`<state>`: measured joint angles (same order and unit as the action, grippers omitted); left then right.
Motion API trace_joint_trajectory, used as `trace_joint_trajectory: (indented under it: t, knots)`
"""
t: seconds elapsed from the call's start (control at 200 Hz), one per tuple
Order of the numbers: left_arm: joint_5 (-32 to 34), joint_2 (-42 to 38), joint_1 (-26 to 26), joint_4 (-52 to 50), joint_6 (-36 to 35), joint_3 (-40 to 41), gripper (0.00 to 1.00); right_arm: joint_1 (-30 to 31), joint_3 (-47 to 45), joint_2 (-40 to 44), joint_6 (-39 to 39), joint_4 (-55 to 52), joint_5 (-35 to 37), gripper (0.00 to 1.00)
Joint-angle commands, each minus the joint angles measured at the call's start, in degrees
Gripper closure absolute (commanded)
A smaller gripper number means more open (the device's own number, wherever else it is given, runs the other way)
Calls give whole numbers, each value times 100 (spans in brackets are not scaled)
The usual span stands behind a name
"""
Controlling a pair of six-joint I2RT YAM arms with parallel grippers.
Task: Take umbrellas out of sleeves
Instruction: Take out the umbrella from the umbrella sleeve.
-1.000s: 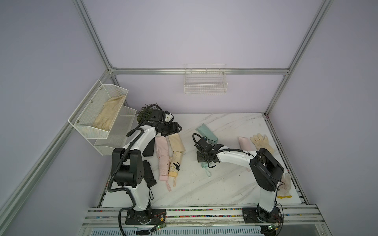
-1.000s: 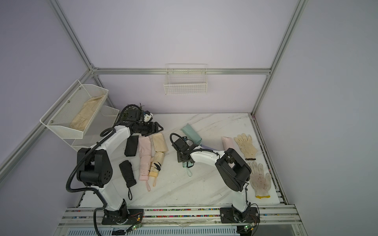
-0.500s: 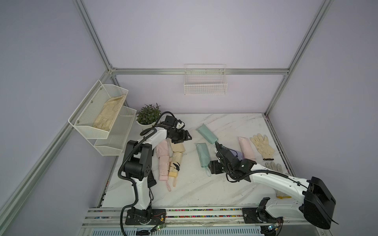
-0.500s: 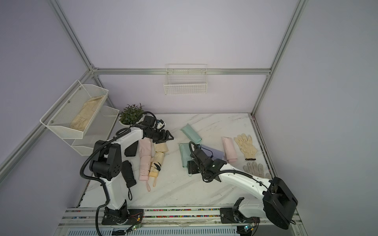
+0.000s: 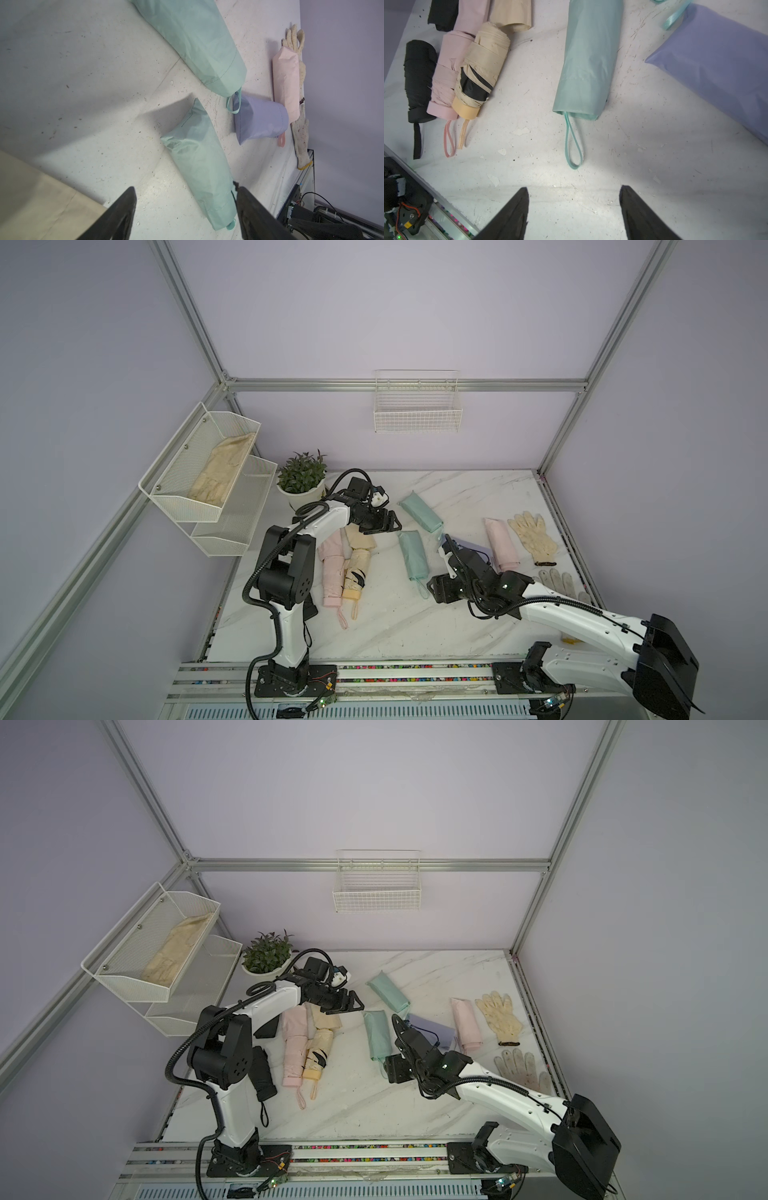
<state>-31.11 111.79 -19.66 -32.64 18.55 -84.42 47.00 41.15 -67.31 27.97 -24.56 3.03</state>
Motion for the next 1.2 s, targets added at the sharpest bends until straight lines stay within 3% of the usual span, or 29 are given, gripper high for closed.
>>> trace_joint_trajectory:
  t: [0.0, 0.4, 0.54, 0.885, 1.195]
  knots:
    - [60, -256, -58, 12, -159, -90, 24, -5, -106, 169, -316, 323, -50, 27]
    - [-748, 321, 40, -36, 681, -736, 25, -5, -201, 156, -177, 427, 93, 26]
    - [-684, 247, 50, -19, 1065, -612, 25, -11, -401, -13, -131, 698, 153, 27]
    - [-594, -501, -3, 502, 920, -38, 26, -7, -449, 87, -235, 811, 135, 28]
    - [-1080, -272, 11, 516, 1057, -214, 26, -12, -728, 783, -83, 891, 365, 28]
